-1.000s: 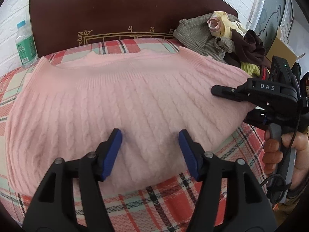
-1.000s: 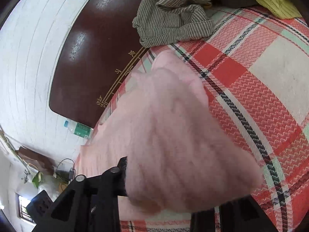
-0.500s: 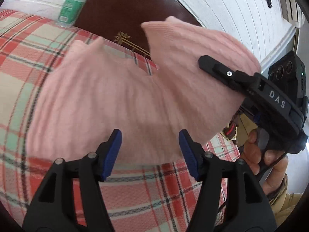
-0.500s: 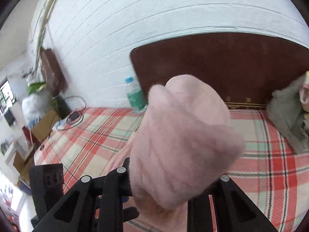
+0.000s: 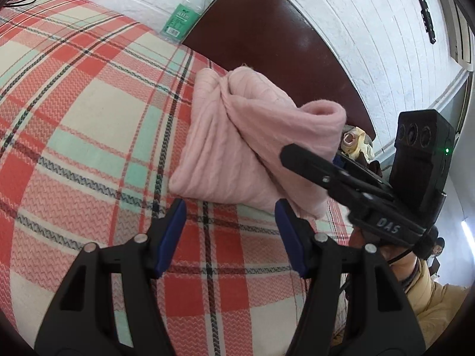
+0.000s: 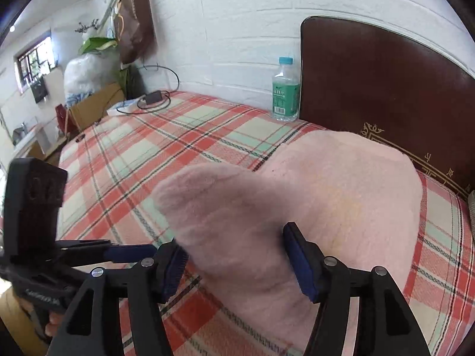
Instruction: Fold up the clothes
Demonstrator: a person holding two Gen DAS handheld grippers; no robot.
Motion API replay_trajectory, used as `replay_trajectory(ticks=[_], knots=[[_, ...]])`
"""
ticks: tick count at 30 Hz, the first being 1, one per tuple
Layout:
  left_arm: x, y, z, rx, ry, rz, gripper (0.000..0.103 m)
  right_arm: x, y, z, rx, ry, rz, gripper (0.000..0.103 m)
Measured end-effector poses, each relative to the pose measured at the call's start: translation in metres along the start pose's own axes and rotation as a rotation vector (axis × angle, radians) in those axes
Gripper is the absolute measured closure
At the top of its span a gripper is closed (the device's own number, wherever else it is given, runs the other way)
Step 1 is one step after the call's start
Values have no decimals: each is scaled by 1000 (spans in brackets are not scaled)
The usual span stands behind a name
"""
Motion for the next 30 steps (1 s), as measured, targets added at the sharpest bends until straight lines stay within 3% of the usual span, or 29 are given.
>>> replay_trajectory(ticks=[3,5,7,11,16,23,24,25,27,30], knots=[[-8,-1,-1,11,-18,-40,38,-11,30,-3,-53,-51,51,37],[-13,-1,-1,14,-30,-61,35,-20,44,-5,-70,-57,33,33],[-20,-4,1,21,-35,-88,34,-26,51,-7,-75,-46,1,33],[-29,-16,11,41,-8,-131,33,-25,43,-11,-49,-42,42,32],[-18,-36,29,56,127,-122,33,-25,32,-17,-15,-38,97,34],[-31,-34,32,15,116,-81,33,-27,35,-23,-4,-37,171,33],[-30,-39,34,20,134,-62,36,-32,41,-23,-15,-49,169,32],[-27,-44,36,25,149,-45,52,-37,48,-24,-26,-62,166,31],[-20,-52,40,34,181,-10,72,-53,58,-24,-44,-106,151,30],[-1,-53,41,16,226,34,77,-86,66,-28,-65,-224,141,29]])
Point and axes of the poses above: each gripper's, at about its wrist camera, not at the fingertips, and y roughly against the way its jaws point, x to its left, z to its top, the point moved 5 cm from there along -y, roughly the way its jaws point, and after that the axes turned 6 degrees about y, right-handed, at the moved point
